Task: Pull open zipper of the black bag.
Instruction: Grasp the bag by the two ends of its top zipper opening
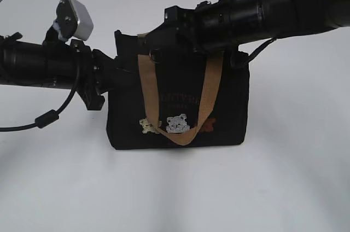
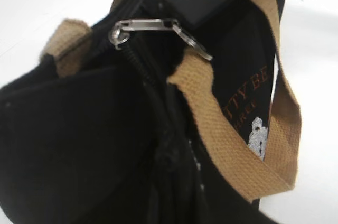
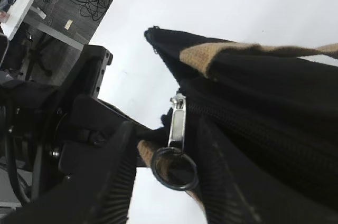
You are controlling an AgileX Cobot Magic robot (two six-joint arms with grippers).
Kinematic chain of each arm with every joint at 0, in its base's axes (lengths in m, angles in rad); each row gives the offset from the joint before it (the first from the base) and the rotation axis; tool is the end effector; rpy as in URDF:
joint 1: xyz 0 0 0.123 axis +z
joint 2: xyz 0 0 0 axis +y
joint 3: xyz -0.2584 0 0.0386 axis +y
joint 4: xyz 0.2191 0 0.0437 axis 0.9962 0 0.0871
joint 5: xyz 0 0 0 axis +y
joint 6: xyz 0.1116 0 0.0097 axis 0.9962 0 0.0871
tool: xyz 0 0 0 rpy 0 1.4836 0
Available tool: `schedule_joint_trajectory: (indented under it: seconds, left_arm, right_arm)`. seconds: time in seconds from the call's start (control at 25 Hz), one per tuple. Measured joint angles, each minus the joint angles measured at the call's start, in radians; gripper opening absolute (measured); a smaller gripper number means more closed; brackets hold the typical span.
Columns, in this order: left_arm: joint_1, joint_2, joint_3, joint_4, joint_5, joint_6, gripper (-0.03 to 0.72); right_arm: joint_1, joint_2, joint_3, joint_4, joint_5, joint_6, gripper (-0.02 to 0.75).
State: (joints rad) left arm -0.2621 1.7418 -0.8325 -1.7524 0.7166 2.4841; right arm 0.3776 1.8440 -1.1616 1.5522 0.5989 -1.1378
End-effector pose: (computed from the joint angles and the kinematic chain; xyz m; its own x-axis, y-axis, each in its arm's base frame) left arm 0.2887 -0.1524 0.1722 -0.0363 0.5032 -0.8634 0.9103 0.3731 0.1792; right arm 0.3303 0.1990 0.2043 -0.7799 0.0452 -0.6242 -0.4617 0.6317 0.6227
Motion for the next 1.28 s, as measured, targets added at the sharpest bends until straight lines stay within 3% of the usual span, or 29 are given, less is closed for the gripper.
schedule_joint_trajectory:
  seconds: [0.24,0.44,0.64,0.76,0.92,1.08,1.28]
  left_arm:
    - [0.0,0.0,0.0,0.0,-0.003,-0.001,0.061]
    - [0.0,0.0,0.0,0.0,-0.003,-0.001,0.061]
    - [0.0,0.0,0.0,0.0,-0.003,-0.001,0.061]
    - [0.0,0.0,0.0,0.0,-0.003,-0.001,0.061]
    - [0.0,0.0,0.0,0.0,-0.003,-0.001,0.061]
    - [-0.002,0.0,0.0,0.0,-0.002,-0.001,0.061]
    - [-0.004,0.0,0.0,0.001,0.0,-0.001,0.061]
  right_arm:
    - [0.0,0.026,-0.004,0.071,-0.002,0.0,0.299]
    - [0.001,0.028,-0.004,0.077,-0.015,0.0,0.186]
    - [0.001,0.029,-0.005,0.077,-0.017,0.0,0.132]
    - [0.001,0.029,-0.006,0.077,-0.017,0.0,0.016]
    - [-0.004,0.029,-0.006,0.073,-0.017,0.006,-0.001]
    - [-0.052,-0.005,-0.006,-0.06,0.021,0.111,-0.001]
    - [-0.212,-0.1,-0.005,-0.393,0.123,0.34,-0.001]
